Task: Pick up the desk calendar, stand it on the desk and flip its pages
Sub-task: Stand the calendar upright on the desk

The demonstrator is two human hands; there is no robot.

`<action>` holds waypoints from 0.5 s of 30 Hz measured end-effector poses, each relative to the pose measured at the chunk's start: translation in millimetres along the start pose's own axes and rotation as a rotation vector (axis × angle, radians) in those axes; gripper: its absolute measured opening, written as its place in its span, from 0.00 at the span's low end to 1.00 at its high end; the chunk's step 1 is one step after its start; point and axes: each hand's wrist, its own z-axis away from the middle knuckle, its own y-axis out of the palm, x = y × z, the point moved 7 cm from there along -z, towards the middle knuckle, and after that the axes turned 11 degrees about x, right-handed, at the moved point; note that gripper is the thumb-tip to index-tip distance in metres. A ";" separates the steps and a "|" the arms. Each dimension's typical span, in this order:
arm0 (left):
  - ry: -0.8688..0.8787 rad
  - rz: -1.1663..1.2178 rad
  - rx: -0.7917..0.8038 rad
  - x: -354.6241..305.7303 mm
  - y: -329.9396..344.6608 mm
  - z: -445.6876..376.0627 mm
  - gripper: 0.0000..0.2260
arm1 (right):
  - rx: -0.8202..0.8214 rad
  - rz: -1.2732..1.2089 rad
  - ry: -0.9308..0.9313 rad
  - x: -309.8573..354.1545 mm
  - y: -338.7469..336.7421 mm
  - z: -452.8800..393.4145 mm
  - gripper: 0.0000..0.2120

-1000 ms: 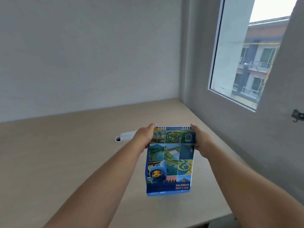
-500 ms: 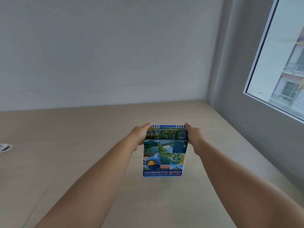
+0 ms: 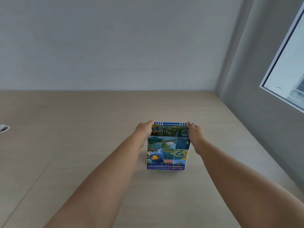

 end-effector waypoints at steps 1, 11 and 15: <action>0.003 -0.021 -0.004 1.0 -0.1 -1.9 0.20 | 0.018 0.013 0.004 -1.2 1.7 -3.2 0.25; 0.062 -0.037 0.122 39.0 22.0 4.5 0.16 | 0.134 0.147 0.026 -40.8 2.8 -16.6 0.19; 0.156 -0.164 0.049 75.1 28.1 -6.1 0.21 | 0.059 0.241 0.007 -67.2 -3.6 -10.0 0.30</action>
